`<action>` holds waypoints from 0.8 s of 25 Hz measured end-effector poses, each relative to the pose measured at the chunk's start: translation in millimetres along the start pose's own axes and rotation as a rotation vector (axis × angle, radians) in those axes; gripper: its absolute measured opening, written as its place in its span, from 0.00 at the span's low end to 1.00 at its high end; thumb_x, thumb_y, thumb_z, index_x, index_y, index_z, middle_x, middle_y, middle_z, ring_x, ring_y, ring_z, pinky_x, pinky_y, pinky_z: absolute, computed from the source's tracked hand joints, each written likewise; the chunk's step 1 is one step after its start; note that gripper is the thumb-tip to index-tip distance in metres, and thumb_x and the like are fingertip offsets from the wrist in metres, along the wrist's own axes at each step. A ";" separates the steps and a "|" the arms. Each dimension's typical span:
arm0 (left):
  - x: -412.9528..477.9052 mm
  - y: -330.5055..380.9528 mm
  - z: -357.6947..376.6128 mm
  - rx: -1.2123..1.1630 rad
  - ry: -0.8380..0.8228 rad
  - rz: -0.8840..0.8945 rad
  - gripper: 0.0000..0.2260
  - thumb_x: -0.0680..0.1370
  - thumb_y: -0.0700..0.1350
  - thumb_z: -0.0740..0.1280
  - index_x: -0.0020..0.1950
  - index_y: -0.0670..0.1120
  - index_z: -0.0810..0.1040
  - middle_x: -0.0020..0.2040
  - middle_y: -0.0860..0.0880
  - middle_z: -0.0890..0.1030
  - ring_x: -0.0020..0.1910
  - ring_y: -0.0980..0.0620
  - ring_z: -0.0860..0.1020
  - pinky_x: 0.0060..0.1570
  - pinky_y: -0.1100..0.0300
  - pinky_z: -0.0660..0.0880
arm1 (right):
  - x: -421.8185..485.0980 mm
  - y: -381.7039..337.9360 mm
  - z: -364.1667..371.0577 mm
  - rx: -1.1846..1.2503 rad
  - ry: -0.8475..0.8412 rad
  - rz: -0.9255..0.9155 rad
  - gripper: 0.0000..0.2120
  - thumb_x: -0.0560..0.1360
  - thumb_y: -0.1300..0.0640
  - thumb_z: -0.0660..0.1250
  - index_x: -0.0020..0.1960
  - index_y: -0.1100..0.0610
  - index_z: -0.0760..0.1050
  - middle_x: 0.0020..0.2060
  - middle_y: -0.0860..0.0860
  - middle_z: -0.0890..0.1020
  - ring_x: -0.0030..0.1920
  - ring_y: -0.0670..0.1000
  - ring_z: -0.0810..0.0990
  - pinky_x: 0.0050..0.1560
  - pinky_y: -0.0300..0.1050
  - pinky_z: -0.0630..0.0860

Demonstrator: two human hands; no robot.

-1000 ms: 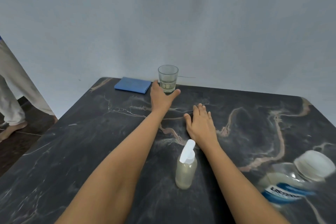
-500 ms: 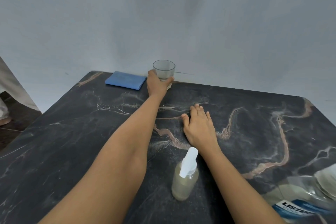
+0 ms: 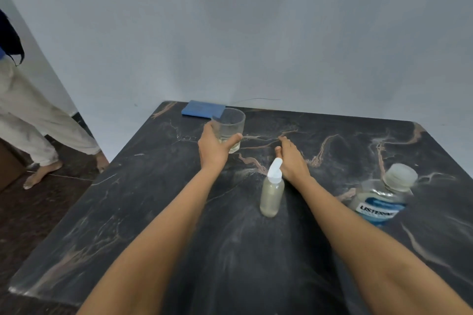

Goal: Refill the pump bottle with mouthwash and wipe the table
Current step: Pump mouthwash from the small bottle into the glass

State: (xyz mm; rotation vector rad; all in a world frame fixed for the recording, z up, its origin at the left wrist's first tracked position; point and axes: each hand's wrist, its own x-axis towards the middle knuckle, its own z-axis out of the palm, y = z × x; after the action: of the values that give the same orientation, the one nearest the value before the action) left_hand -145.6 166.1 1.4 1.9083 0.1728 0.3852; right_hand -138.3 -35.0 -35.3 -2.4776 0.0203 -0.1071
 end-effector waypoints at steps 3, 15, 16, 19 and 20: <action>-67.3 -1.0 -37.4 -0.026 0.010 -0.037 0.30 0.68 0.53 0.77 0.64 0.46 0.70 0.58 0.50 0.77 0.56 0.52 0.75 0.53 0.61 0.70 | -59.3 -11.8 -9.9 0.266 0.039 0.034 0.20 0.81 0.58 0.54 0.72 0.59 0.63 0.67 0.57 0.73 0.68 0.56 0.70 0.68 0.52 0.67; -150.7 -36.8 -72.9 -0.115 -0.039 -0.063 0.32 0.64 0.54 0.79 0.64 0.49 0.71 0.57 0.52 0.80 0.57 0.52 0.78 0.61 0.51 0.74 | -144.6 -43.5 -37.6 0.558 -0.188 -0.285 0.34 0.76 0.55 0.65 0.75 0.42 0.51 0.71 0.46 0.66 0.70 0.42 0.66 0.69 0.42 0.63; -152.6 -38.7 -73.5 -0.126 -0.040 -0.071 0.32 0.64 0.54 0.79 0.63 0.49 0.72 0.57 0.52 0.80 0.57 0.52 0.79 0.61 0.51 0.75 | -144.8 -42.5 -35.4 0.551 -0.171 -0.284 0.33 0.77 0.54 0.66 0.74 0.41 0.52 0.71 0.46 0.67 0.70 0.43 0.67 0.70 0.46 0.64; -157.2 -39.6 -71.9 -0.126 -0.056 -0.041 0.29 0.66 0.53 0.79 0.63 0.51 0.70 0.59 0.57 0.77 0.60 0.54 0.76 0.60 0.61 0.72 | -146.8 -35.3 -22.6 0.495 -0.075 -0.270 0.30 0.77 0.53 0.66 0.72 0.40 0.55 0.66 0.43 0.72 0.66 0.48 0.72 0.68 0.56 0.70; -159.3 -39.8 -72.1 -0.118 -0.066 -0.016 0.30 0.68 0.52 0.78 0.65 0.51 0.70 0.60 0.58 0.75 0.60 0.55 0.75 0.57 0.66 0.69 | -148.3 -33.5 -18.6 0.490 -0.026 -0.266 0.30 0.76 0.52 0.67 0.72 0.39 0.56 0.63 0.42 0.74 0.63 0.49 0.75 0.65 0.58 0.72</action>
State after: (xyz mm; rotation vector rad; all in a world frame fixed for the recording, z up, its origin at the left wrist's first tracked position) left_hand -317.1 196.1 -41.5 1.7993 0.1185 0.3147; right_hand -288.0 -13.9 -10.8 -1.9796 -0.3112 -0.1711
